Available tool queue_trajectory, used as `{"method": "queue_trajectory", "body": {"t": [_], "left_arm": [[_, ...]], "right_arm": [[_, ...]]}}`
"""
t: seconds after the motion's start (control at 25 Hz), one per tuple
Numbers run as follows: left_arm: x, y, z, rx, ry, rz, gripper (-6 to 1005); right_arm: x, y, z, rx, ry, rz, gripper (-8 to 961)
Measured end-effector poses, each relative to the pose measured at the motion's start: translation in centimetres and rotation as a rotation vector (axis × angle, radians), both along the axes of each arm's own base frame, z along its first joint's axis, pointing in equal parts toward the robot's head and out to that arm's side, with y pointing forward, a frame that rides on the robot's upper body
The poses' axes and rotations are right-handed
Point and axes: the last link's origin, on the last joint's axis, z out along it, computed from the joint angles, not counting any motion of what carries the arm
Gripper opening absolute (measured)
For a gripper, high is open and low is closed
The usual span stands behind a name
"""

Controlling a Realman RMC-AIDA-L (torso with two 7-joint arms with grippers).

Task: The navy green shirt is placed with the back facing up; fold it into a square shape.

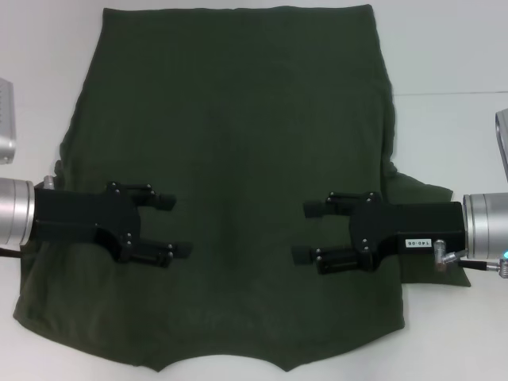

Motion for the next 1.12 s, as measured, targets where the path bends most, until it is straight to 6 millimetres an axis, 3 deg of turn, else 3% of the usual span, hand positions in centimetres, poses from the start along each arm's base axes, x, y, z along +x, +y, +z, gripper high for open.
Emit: {"method": "queue_trajectory", "body": {"t": [0.84, 1.12], "left_arm": [[-0.1, 0.3, 0.3, 0.015, 0.01, 0.002, 873], [-1.7, 0.5, 1.9, 0.075, 0.059, 0.05, 873]], "right_arm": [[-0.2, 0.2, 0.0, 0.0, -0.001, 0.003, 911], [-0.1, 0.1, 0.0, -0.006, -0.005, -0.003, 911]]}}
